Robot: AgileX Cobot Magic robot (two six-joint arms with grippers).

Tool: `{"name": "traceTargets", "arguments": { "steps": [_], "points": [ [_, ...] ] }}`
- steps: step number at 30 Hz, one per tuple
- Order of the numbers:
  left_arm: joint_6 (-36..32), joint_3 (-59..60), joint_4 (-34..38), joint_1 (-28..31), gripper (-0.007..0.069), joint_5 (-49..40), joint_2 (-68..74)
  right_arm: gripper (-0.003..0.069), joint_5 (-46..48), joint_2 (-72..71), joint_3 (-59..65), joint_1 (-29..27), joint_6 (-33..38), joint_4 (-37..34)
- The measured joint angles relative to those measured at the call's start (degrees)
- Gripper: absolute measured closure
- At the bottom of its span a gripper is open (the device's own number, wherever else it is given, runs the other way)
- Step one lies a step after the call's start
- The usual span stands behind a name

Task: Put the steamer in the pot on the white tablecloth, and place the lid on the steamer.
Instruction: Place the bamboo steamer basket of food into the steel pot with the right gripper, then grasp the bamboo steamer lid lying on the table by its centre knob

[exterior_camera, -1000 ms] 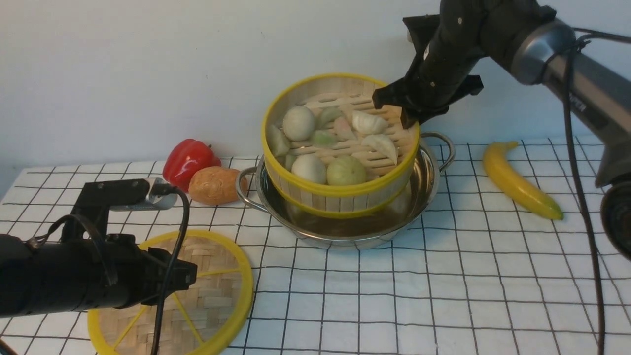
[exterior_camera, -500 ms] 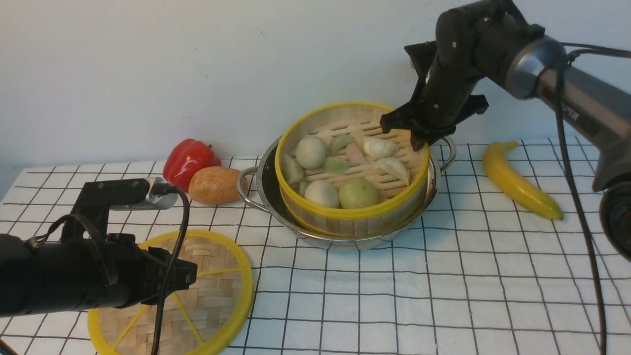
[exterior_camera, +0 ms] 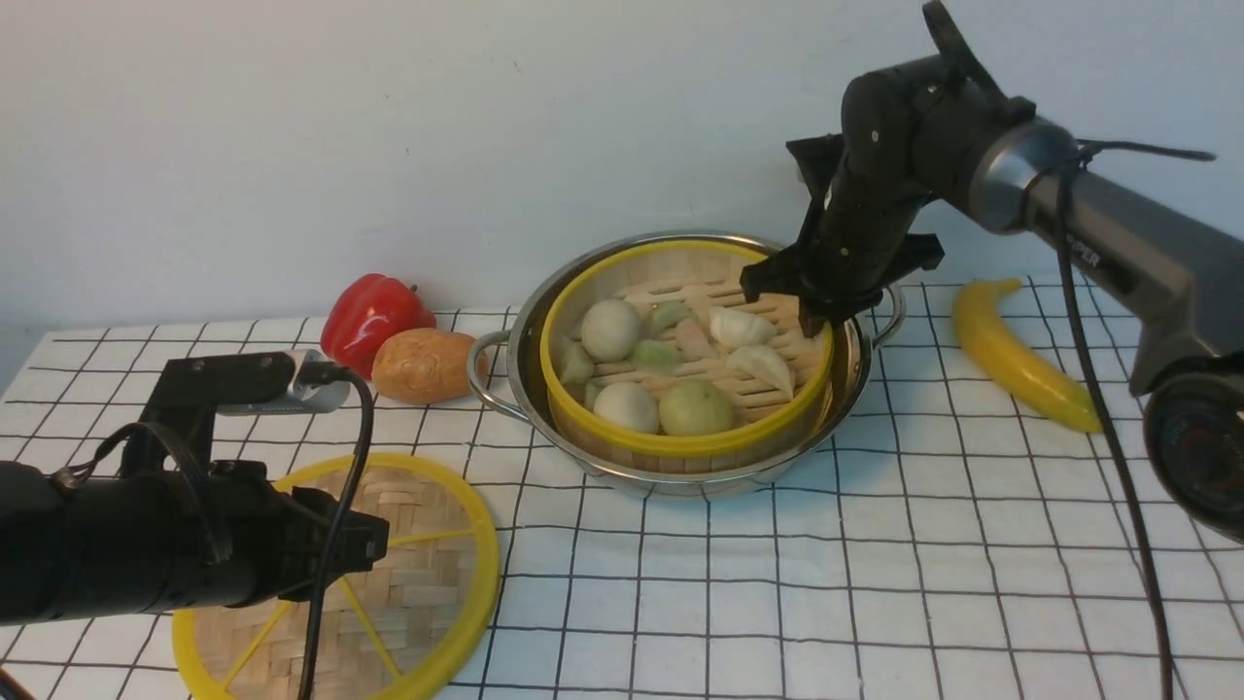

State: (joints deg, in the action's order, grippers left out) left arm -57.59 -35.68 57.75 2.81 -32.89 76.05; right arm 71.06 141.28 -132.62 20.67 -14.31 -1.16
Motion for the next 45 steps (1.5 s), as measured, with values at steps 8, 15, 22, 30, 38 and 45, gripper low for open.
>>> {"name": "traceTargets", "arguments": {
  "steps": [8,15,22,30,38,45],
  "points": [
    [0.0,0.0,0.0,0.0,0.0416,0.3,0.0,0.0532,-0.1,0.0,0.0,0.0,0.0,-0.2],
    [0.0,0.0,0.0,0.0,0.0337,1.8,0.0,0.0345,-0.1,-0.2,-0.1,-0.1,0.0,-1.7],
    [0.0,0.0,0.0,0.0,0.033,3.8,0.0,0.0195,-0.2,-0.2,-3.2,-0.1,0.0,-2.7],
    [0.0,0.0,0.0,0.0,0.0329,11.0,0.8,0.0165,-0.5,-5.9,-7.7,-0.1,1.2,-2.3],
    [0.0,-0.8,0.1,0.0,0.0329,13.5,6.4,0.0164,-0.4,-17.8,-7.8,-0.1,2.8,-3.1],
    [1.2,-2.6,-0.5,0.0,0.0329,14.0,10.8,0.0171,-0.6,-35.1,-8.0,-0.1,6.7,-6.4]
  ]
}}
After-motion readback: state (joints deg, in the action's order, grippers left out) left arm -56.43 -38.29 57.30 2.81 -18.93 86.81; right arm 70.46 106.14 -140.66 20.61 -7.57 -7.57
